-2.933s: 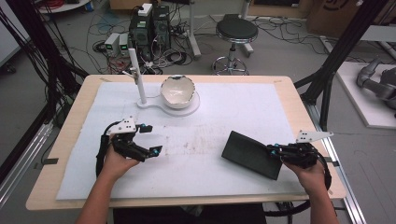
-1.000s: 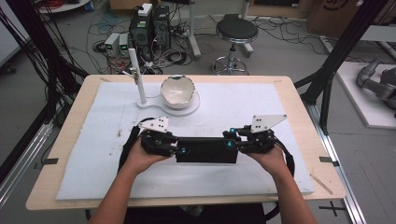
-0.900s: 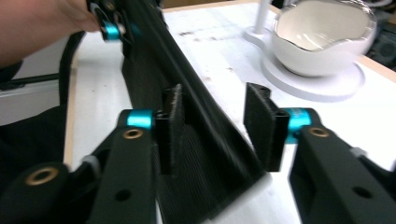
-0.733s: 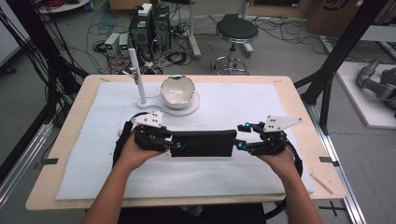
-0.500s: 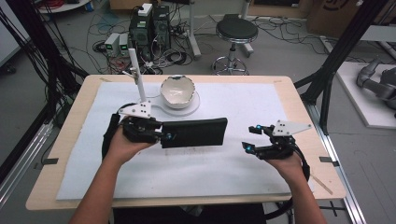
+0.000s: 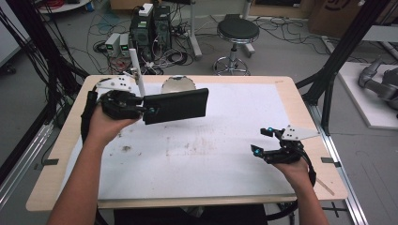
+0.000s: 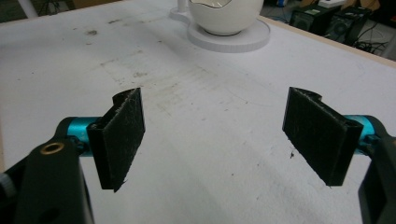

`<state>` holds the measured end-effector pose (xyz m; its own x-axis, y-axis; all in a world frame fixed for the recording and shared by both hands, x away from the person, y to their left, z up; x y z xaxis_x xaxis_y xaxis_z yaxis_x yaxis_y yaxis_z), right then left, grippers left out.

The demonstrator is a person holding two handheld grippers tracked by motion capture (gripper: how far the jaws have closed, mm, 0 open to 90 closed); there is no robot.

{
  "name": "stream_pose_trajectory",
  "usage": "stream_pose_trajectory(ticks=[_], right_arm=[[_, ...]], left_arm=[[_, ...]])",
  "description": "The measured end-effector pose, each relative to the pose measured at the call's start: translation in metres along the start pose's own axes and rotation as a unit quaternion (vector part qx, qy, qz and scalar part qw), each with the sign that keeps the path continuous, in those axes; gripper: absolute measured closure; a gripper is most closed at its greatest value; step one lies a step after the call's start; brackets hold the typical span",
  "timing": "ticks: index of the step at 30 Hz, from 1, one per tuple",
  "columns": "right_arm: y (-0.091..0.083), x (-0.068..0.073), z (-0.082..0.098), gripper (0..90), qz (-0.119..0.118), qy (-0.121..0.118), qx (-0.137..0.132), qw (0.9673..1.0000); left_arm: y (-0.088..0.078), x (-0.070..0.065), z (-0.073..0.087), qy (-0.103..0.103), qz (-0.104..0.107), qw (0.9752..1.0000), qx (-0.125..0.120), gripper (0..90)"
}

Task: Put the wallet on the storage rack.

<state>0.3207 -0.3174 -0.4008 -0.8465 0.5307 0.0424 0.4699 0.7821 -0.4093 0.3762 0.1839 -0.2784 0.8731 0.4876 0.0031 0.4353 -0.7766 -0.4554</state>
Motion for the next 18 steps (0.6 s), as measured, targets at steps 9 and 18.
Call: stream_pose_trajectory(ticks=[9, 18], right_arm=[[-0.003, -0.004, 0.004, 21.2, 0.008, 0.009, -0.006, 0.9999], [-0.003, -0.005, 0.005, 21.2, 0.008, 0.014, -0.008, 0.9998]], left_arm=[[0.002, 0.033, -0.009, -0.025, -0.052, 0.9978, 0.034, 74.8], [0.027, 0.060, -0.006, -0.049, -0.098, 0.9907, 0.080, 74.8]])
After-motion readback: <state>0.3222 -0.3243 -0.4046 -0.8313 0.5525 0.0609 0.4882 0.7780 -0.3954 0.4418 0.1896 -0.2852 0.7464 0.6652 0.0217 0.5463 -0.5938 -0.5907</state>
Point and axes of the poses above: each handheld gripper's, and its own axes: y roughly forward along the jaws, z roughly out of its underside, x roughly to its left, the point moved 1 cm from there along y, roughly forward along the jaws, and after that the axes turned 5 degrees about -z, right-handed, at the moved point
